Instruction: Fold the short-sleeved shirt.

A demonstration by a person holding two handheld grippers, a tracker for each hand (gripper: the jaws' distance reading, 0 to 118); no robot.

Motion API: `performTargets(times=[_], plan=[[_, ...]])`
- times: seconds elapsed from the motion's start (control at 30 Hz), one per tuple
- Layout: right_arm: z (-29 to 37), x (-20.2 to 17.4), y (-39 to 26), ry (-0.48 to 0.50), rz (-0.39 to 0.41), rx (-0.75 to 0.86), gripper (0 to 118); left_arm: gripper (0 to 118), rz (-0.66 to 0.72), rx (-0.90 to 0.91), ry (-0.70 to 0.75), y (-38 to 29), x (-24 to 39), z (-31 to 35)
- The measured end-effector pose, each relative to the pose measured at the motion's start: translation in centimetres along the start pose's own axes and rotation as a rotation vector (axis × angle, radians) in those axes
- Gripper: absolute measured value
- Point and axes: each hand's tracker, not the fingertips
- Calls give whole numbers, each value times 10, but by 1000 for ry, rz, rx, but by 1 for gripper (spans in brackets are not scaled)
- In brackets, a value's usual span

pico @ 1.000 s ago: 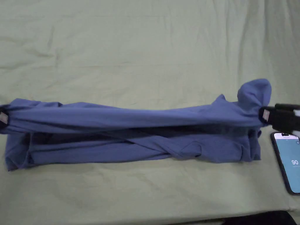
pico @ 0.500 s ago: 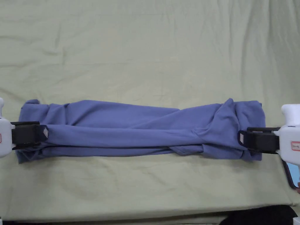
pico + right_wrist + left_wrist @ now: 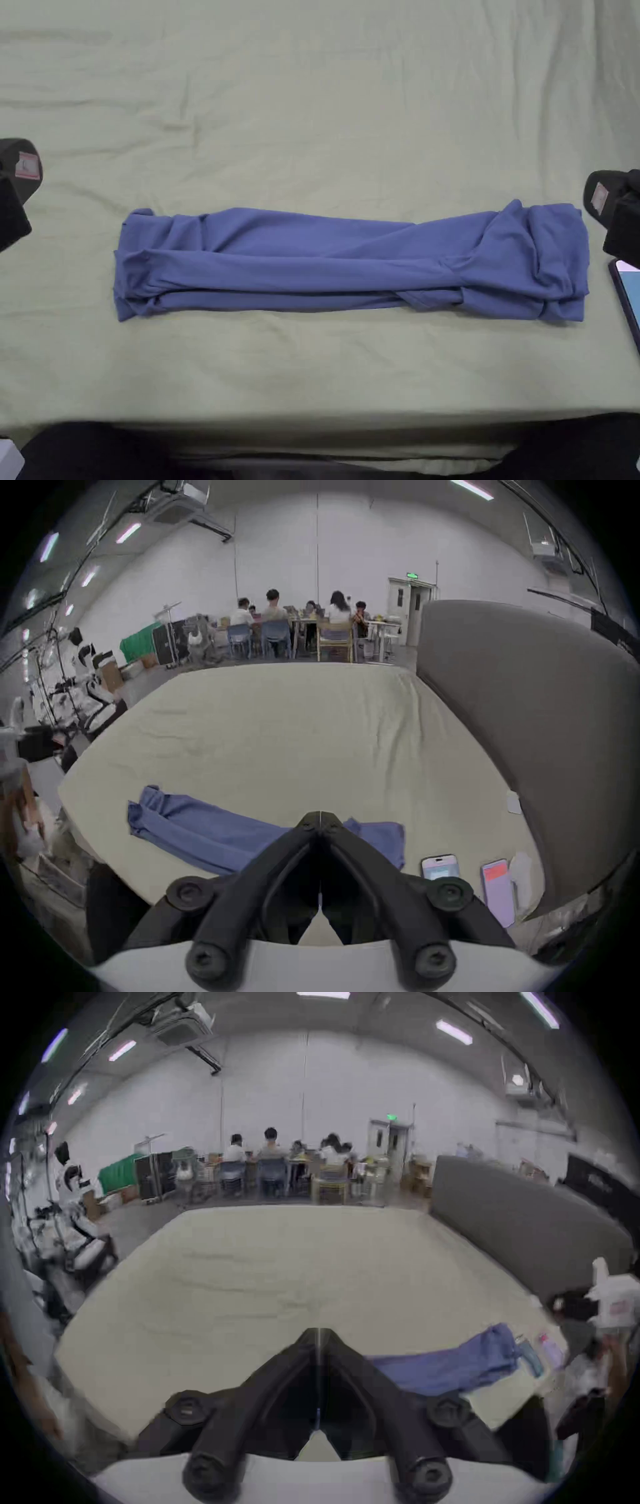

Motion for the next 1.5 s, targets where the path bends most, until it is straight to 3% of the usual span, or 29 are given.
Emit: performTargets(times=[0.03,0.13,0.23,0.27,0.3,0.33,0.37,0.53,0.67,0.73,0.77,0.8,0.87,0.97,1.07,1.13,1.23,1.27,1.4,1.5], plan=[[-3,1,1,55,-5,-54,2,0,31,57,30,5,-5,2],[-9,1,-4,31,2,-38,2,0,183,-49,-90,0,-21,-31],[-16,3,-3,31,-3,-48,2,0,212,-87,-41,-14,-25,-65],[-18,5,-3,38,-2,-55,2,21,253,-125,-53,-18,-29,-84],[-17,2,-1,43,-1,-58,2,66,309,-222,-87,-22,-34,-106],[-20,3,-1,53,4,-71,2,97,358,-410,-163,-29,-37,-132],[-25,3,-2,67,13,-101,2,98,351,-451,-235,-41,-37,-152],[-48,-5,-13,91,29,-199,2,98,204,-562,-58,-84,-24,-231],[-64,-14,-19,104,53,-264,2,95,178,-573,-84,-100,-18,-255],[-70,-20,-22,113,55,-287,2,68,131,-505,-108,-97,-20,-241],[-72,-22,-24,114,59,-294,2,23,163,-499,-116,-96,-24,-234],[-75,-24,-26,115,64,-304,2,5,196,-474,-127,-94,-29,-225],[-77,-29,-28,119,74,-320,2,5,320,-445,-217,-88,-41,-217],[-75,-35,-29,128,85,-329,2,5,144,-464,-134,-75,-34,-211],[-72,-36,-28,139,86,-321,2,5,147,-470,-106,-64,-51,-200],[-71,-35,-27,143,78,-315,2,5,131,-451,14,-53,-70,-186],[-71,-35,-27,145,75,-307,2,5,-127,-443,337,-33,-75,-166],[-72,-34,-27,148,71,-306,2,5,-146,-447,373,-28,-76,-160],[-74,-33,-27,163,55,-297,2,5,-1,-380,239,-4,-67,-133],[-72,-29,-27,172,39,-288,2,5,-47,-337,172,11,-16,-127]])
